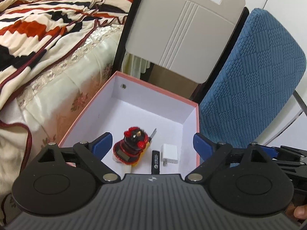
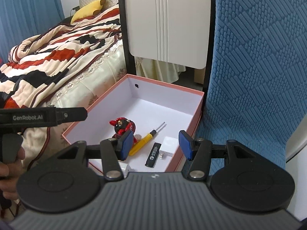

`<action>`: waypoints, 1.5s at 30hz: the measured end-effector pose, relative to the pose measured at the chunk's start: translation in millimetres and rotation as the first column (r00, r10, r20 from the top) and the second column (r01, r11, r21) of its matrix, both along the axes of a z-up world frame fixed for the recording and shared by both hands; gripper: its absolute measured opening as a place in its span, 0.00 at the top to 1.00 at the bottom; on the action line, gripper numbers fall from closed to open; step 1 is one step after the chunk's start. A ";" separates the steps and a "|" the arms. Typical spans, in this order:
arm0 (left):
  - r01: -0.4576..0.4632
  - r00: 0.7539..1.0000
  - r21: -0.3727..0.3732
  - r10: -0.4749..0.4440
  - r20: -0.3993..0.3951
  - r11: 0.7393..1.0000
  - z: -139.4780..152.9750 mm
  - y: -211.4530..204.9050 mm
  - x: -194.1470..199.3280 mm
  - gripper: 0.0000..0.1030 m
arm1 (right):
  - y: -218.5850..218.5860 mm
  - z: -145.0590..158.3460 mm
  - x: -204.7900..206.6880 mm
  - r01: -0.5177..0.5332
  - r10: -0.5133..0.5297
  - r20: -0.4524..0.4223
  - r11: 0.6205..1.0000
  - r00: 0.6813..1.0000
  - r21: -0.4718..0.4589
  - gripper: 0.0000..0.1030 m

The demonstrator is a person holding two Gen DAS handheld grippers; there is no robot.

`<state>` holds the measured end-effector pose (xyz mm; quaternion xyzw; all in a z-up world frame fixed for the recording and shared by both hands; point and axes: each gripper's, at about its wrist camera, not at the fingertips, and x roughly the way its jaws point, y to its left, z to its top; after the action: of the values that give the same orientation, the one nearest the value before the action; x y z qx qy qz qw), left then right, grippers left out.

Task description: Organize rigid objects

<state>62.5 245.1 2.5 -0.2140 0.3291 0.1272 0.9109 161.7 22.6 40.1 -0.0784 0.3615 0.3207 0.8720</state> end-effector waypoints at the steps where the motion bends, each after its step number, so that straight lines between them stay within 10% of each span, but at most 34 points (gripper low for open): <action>1: 0.000 1.000 0.004 0.000 -0.005 1.000 -1.5 -1.8 -1.8 0.09 | -1.0 -0.7 -1.4 0.001 -0.001 0.000 1.000 1.000 -0.003 0.47; 14: -0.056 0.997 0.011 0.057 -0.046 0.998 -11.5 -17.0 -28.8 0.09 | -16.5 -11.3 -19.5 0.015 -0.016 -0.047 0.999 0.999 -0.028 0.46; 19: -0.056 0.997 -0.019 0.055 -0.052 0.998 -13.4 -18.6 -30.2 0.09 | -16.4 -15.9 -19.0 0.011 -0.013 -0.052 0.999 0.999 -0.040 0.12; 27: -0.076 0.995 -0.002 0.076 -0.068 0.997 -14.7 -19.1 -31.6 0.09 | -16.5 -20.4 -15.3 0.018 -0.020 -0.070 0.999 0.997 -0.031 0.00; 45: -0.084 0.994 -0.005 0.084 -0.069 0.996 -18.5 -18.2 -33.6 0.09 | -13.9 -22.4 -14.1 0.018 -0.021 -0.066 0.999 0.998 -0.046 0.00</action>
<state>28.9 226.9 -16.0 -0.2266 0.3516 0.1714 0.8920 147.6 8.6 17.7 -0.0841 0.3985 0.3063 0.8604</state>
